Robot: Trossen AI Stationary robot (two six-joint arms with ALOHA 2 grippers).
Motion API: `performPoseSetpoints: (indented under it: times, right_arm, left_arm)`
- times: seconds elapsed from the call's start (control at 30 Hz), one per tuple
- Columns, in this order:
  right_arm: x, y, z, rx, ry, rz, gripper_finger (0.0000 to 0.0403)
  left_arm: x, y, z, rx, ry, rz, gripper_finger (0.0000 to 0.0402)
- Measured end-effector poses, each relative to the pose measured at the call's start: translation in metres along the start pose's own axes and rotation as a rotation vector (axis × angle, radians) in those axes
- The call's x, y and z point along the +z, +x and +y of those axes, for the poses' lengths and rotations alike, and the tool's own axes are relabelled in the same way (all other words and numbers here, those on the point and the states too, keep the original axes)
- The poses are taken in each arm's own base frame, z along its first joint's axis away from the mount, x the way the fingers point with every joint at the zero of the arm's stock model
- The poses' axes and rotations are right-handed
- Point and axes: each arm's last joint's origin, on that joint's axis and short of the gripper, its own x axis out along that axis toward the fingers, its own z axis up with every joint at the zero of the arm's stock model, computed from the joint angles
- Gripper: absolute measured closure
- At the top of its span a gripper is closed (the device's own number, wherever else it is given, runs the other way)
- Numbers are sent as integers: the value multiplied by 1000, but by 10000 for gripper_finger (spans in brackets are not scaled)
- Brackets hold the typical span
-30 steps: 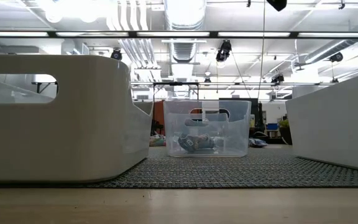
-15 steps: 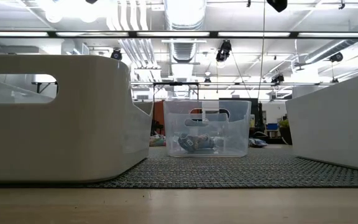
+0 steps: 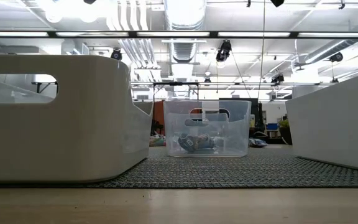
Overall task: Pick and place Granola Bars by type
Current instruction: Put the blue granola bar into the transparent bin
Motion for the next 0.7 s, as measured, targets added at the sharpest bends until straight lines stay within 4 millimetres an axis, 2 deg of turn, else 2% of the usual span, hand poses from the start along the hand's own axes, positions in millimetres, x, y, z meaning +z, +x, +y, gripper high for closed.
performPoseSetpoints:
  times: [0.13, 0.3, 0.7]
  right_arm:
    - [16, 2, -12, -84, 23, 5, 394]
    - [25, 11, -32, -214, 57, 88, 394]
    - [19, 47, -57, -369, 200, 239, 394]
  left_arm:
    - [0, 0, 1, 24, 0, -2, 402]
    - [0, 0, 1, 24, 0, -1, 402]
    - [-1, 0, 1, 24, -2, 9, 402]
